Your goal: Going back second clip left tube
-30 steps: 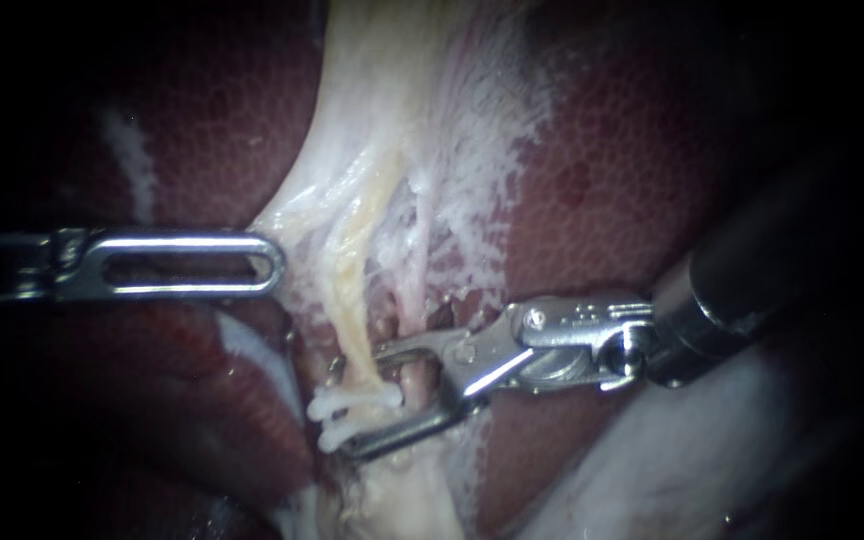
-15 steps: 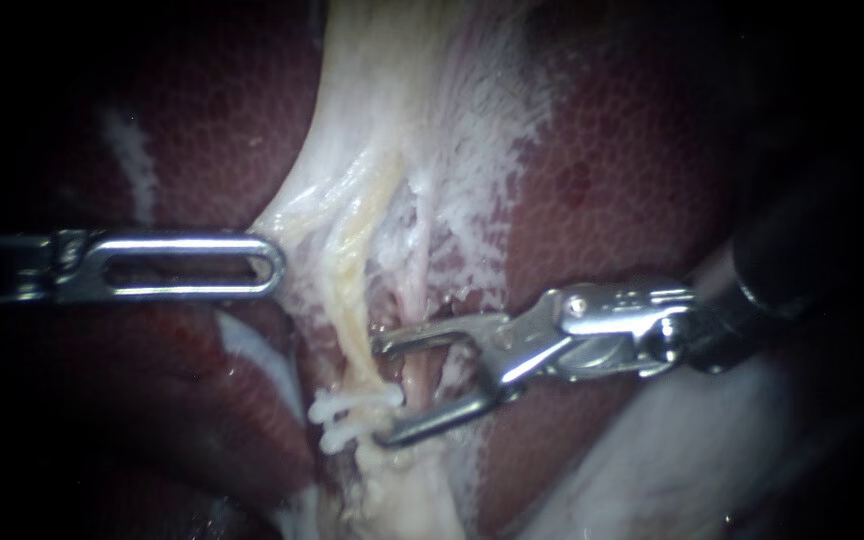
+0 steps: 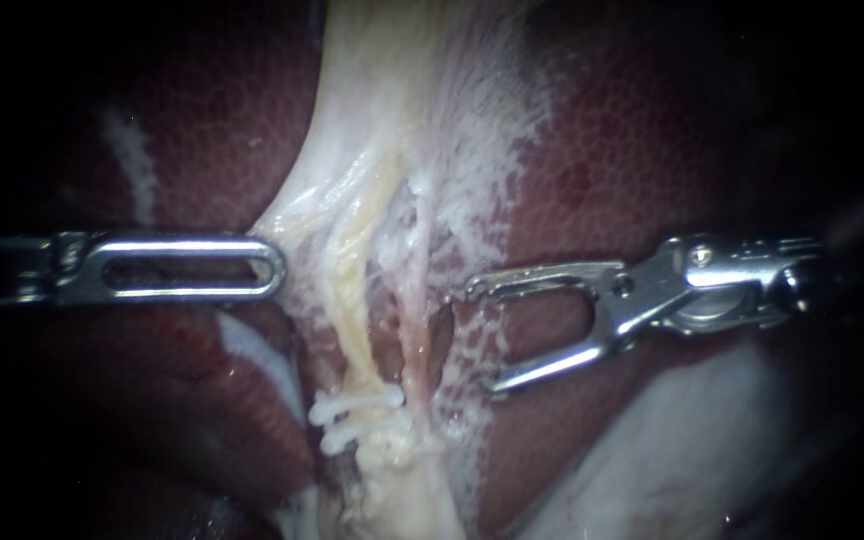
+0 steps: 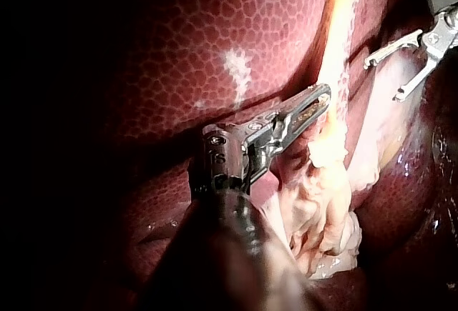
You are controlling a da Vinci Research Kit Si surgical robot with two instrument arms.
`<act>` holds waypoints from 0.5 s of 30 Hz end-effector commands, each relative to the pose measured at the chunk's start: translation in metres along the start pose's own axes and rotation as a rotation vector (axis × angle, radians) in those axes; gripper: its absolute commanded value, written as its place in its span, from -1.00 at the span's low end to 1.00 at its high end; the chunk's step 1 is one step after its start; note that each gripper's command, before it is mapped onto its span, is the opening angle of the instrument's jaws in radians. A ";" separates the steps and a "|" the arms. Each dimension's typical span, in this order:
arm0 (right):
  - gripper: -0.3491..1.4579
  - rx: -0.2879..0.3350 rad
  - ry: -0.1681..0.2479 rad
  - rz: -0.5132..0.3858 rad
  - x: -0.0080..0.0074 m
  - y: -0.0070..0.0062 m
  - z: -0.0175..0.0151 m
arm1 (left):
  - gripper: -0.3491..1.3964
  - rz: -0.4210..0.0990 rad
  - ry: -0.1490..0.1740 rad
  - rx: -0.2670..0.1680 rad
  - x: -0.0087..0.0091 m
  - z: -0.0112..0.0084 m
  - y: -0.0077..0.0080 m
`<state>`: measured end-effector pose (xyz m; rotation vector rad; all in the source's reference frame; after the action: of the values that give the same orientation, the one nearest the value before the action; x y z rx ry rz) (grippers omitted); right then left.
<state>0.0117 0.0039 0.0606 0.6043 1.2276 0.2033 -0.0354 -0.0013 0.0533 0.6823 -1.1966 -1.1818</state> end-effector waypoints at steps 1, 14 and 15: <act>0.05 -0.001 0.003 0.000 0.0002 -0.0001 -0.0003 | -1.00 0.000 0.000 0.000 0.0000 0.0000 0.0000; 0.05 -0.021 0.003 -0.025 0.0015 -0.0004 -0.0030 | -1.00 0.000 0.000 -0.001 0.0000 0.0001 0.0000; 0.05 -0.021 0.003 -0.025 0.0015 -0.0004 -0.0030 | -1.00 0.000 0.000 -0.001 0.0000 0.0001 0.0000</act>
<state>0.0093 0.0052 0.0585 0.5688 1.2342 0.1959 -0.0355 -0.0013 0.0534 0.6817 -1.1962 -1.1821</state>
